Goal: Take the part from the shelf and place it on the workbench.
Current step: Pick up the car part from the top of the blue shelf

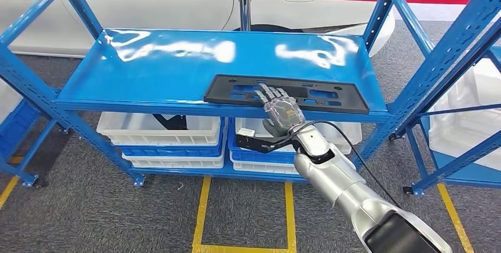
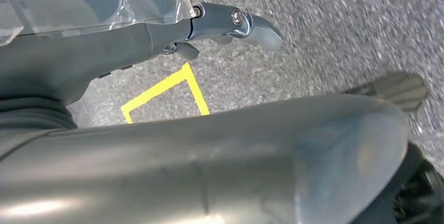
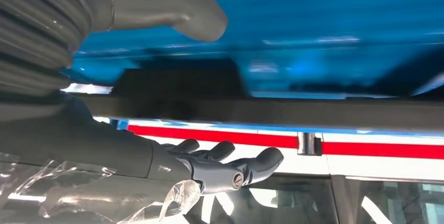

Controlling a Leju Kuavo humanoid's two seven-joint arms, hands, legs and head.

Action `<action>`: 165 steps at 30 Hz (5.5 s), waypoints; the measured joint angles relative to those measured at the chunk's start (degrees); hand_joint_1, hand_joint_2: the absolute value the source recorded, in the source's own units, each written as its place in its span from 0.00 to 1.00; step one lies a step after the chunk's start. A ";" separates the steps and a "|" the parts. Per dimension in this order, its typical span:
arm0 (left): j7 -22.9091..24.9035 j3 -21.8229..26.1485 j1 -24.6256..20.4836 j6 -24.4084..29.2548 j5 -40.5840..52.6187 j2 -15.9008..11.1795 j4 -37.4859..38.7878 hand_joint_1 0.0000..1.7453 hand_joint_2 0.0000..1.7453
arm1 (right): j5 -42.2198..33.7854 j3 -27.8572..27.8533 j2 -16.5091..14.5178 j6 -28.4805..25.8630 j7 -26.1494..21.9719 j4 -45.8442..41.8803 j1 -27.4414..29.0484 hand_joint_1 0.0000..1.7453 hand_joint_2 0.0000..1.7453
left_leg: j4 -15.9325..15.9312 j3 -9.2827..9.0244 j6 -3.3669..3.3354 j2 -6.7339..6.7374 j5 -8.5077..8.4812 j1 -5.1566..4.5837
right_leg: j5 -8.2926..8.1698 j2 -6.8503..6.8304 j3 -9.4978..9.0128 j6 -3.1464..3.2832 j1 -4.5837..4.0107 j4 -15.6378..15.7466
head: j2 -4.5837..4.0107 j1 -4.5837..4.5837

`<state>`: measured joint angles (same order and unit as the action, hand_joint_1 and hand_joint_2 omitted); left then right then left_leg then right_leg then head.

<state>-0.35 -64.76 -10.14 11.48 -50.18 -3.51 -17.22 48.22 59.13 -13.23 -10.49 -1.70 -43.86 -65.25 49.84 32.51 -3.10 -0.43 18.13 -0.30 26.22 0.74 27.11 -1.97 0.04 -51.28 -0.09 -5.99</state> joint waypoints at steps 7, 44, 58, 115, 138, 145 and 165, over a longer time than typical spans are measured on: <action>0.00 0.04 0.14 -0.03 0.25 -0.03 0.04 0.00 0.00 | -0.20 0.94 0.09 -0.30 0.00 -0.10 0.52 0.00 1.00 | -0.05 -2.76 -0.82 -0.17 2.37 0.20 | 1.15 -0.31 11.97 -1.17 0.54 -15.22 | 0.01 0.01; -1.55 2.58 1.10 -0.60 -1.27 -0.25 0.26 0.00 0.00 | -1.11 1.21 -1.38 10.53 10.50 6.75 -4.38 1.00 1.00 | 0.20 -1.19 0.62 -0.16 1.49 -0.65 | -3.72 -0.12 2.42 0.51 0.39 1.50 | 0.01 -0.04; -1.99 2.77 0.82 -0.55 -0.73 -0.25 0.26 0.00 0.00 | -1.42 1.23 -1.46 10.27 10.38 6.96 -4.43 1.00 1.00 | 0.15 -1.33 0.64 -0.17 1.48 -0.36 | -3.70 -0.13 2.29 0.53 0.11 1.48 | 0.01 -0.04; -5.20 2.87 0.18 -1.60 3.55 -0.25 0.26 0.00 1.00 | 15.69 0.69 6.73 -7.10 11.04 -7.96 3.41 1.00 1.00 | 0.16 -1.27 0.62 -0.13 1.46 -0.37 | -3.72 -0.10 2.40 0.52 0.11 1.47 | 0.01 -0.04; -6.00 2.92 0.14 -2.64 3.91 -0.14 0.26 0.00 1.00 | 20.17 1.01 8.00 -3.78 10.44 -13.90 -1.58 1.00 1.00 | 0.28 -1.24 -0.28 -0.12 1.52 -0.74 | -3.85 -0.11 2.37 -0.18 0.40 1.53 | 0.01 -0.04; -5.91 2.94 -0.29 -2.95 3.95 0.12 0.26 0.00 1.00 | 19.21 1.18 8.32 -3.91 10.34 -14.05 -1.66 1.00 1.00 | -0.96 -1.49 -1.13 0.19 0.35 0.18 | 5.80 -0.15 10.16 -1.77 0.88 -16.85 | -0.01 -0.02; -5.32 2.92 -0.53 -2.62 4.84 0.42 0.26 0.00 1.00 | 18.97 1.56 8.44 -3.87 10.86 -14.05 -1.53 1.00 1.00 | 5.16 -2.75 3.13 0.11 6.52 1.49 | -6.79 -0.09 6.03 -0.13 2.37 0.89 | 0.01 -0.02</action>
<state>-5.67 -61.83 -10.67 8.86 -45.34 -3.09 -16.96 67.19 60.70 -4.79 -14.36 9.16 -57.90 -66.78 55.00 29.76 0.03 -0.32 24.65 1.18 19.43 0.65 33.13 -2.10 2.41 -50.40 -0.09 -6.01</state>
